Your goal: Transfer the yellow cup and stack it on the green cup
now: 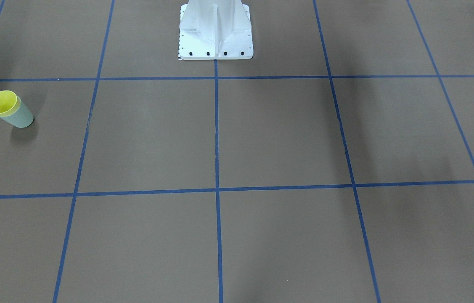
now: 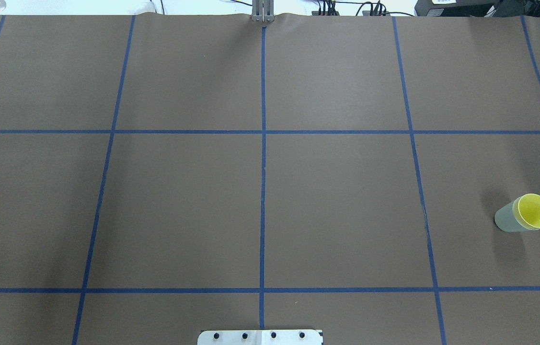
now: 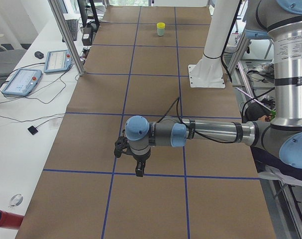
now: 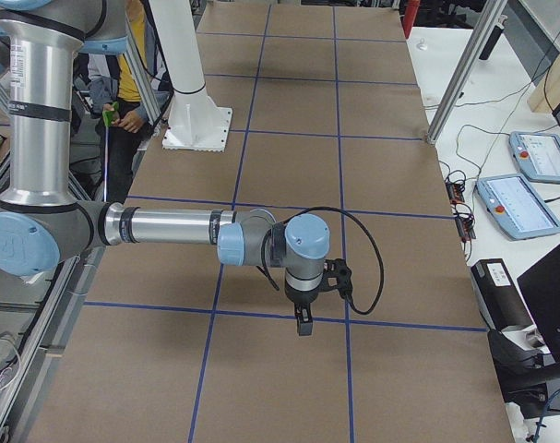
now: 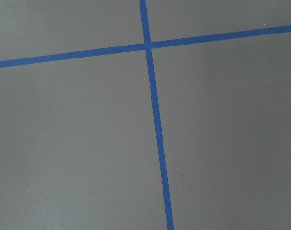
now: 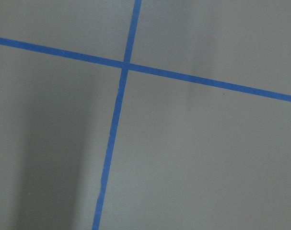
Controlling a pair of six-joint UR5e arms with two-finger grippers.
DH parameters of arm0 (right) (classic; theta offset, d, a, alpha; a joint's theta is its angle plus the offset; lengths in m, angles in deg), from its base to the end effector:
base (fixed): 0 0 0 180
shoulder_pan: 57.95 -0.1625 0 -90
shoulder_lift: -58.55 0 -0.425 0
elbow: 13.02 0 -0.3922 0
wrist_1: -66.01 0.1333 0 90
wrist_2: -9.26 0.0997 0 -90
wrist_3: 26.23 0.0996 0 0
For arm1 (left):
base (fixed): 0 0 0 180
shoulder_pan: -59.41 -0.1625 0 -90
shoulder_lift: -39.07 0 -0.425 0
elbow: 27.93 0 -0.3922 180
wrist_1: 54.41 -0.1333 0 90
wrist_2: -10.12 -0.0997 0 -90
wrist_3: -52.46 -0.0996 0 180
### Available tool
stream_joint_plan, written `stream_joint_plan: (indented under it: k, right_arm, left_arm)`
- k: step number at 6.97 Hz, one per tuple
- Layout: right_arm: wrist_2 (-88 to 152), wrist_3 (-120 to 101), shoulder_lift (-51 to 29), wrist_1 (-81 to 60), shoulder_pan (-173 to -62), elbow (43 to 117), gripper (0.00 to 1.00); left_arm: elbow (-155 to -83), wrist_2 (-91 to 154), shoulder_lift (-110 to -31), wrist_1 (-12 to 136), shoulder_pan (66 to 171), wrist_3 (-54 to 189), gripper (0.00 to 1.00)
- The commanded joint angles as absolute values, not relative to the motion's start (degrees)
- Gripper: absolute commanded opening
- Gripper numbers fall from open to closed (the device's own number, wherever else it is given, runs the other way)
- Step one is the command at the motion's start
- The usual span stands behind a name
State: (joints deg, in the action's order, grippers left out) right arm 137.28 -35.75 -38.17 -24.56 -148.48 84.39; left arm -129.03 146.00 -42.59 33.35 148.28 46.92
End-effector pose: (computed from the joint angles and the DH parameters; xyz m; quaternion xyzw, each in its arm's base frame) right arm 0.0760 -0.4416 0.6581 0.0295 -0.3244 -0.0744 0.9425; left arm -0.0533 -0.4316 0.6326 0.0192 0.3893 0.0553 0.9192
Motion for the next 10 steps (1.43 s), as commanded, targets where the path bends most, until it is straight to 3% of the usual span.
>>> stream_joint_plan:
  k: [1, 10]
  right_arm:
    - [137.32, -35.73, -39.09, -24.43, -148.48, 84.54, 1.0]
    - [137.41, -35.64, -40.15, -24.43, -148.48, 84.54, 1.0]
  left_arm:
    - [-129.36, 145.91, -42.49, 33.57, 148.53, 46.66, 1.0]
    - [-129.62, 145.38, -42.32, 33.57, 148.53, 46.66, 1.0]
